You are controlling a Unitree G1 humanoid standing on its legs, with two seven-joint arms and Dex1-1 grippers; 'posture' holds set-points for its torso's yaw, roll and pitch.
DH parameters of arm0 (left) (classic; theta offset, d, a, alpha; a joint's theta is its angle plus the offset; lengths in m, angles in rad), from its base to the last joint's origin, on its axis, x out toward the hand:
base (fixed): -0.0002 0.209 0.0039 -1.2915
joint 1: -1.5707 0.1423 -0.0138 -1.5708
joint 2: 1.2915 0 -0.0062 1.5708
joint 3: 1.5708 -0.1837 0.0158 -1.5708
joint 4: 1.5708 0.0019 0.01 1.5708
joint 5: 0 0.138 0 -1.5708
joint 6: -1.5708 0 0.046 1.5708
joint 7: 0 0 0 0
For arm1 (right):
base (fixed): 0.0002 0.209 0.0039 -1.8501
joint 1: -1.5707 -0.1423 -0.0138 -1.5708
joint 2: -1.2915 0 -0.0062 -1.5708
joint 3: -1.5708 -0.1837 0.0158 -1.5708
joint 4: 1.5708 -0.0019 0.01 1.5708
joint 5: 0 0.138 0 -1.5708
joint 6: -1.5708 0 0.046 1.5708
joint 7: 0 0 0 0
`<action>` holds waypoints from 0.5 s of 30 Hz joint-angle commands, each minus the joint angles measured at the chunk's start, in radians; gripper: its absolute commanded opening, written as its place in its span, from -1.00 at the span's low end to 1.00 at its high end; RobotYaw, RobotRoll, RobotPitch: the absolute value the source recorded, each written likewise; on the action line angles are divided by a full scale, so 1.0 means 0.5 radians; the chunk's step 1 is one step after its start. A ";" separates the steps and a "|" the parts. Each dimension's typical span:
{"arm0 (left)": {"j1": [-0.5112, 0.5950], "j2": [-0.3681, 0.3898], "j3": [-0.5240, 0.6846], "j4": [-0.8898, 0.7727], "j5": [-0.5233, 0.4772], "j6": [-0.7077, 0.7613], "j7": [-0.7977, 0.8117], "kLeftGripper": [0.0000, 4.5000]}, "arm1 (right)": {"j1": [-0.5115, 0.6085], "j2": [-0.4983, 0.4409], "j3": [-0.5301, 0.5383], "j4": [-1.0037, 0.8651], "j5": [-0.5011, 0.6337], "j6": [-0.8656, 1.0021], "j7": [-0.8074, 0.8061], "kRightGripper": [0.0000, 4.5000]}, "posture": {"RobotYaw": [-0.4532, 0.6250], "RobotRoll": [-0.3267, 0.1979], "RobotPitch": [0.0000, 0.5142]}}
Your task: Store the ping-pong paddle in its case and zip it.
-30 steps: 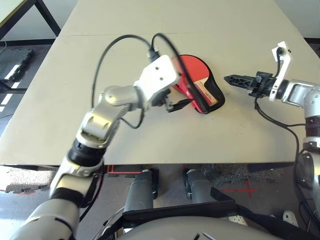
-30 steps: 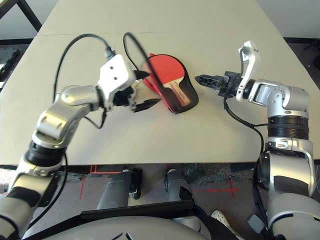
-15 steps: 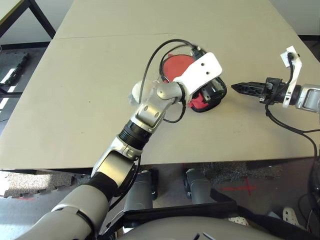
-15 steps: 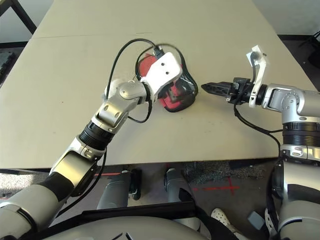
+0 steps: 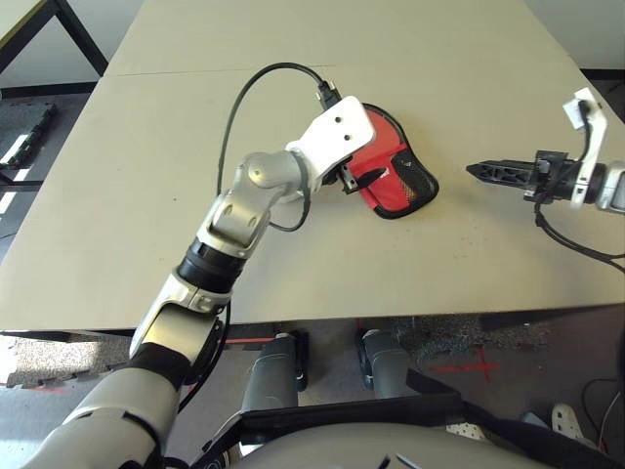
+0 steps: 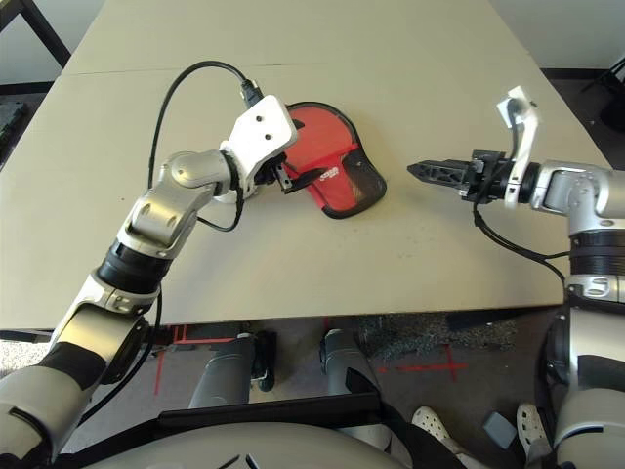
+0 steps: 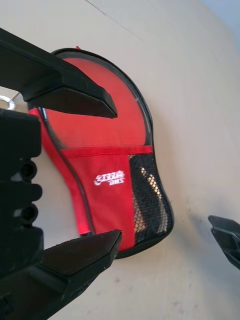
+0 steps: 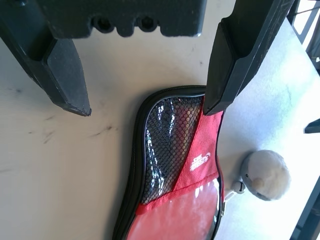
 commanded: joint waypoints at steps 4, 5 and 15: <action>0.089 0.186 0.044 -0.231 -0.078 0.139 -0.133 1.00 | -0.162 0.160 0.059 0.325 -0.138 -0.061 -0.078 0.99 | -0.10 0.25 -0.27; 0.098 0.218 0.051 -0.260 -0.091 0.154 -0.151 1.00 | -0.188 0.190 0.055 0.371 -0.150 -0.067 -0.091 0.99 | -0.09 0.25 -0.27; 0.122 0.305 0.077 -0.339 -0.118 0.212 -0.184 1.00 | -0.292 0.366 0.021 0.577 -0.209 -0.121 -0.127 0.99 | -0.06 0.25 -0.26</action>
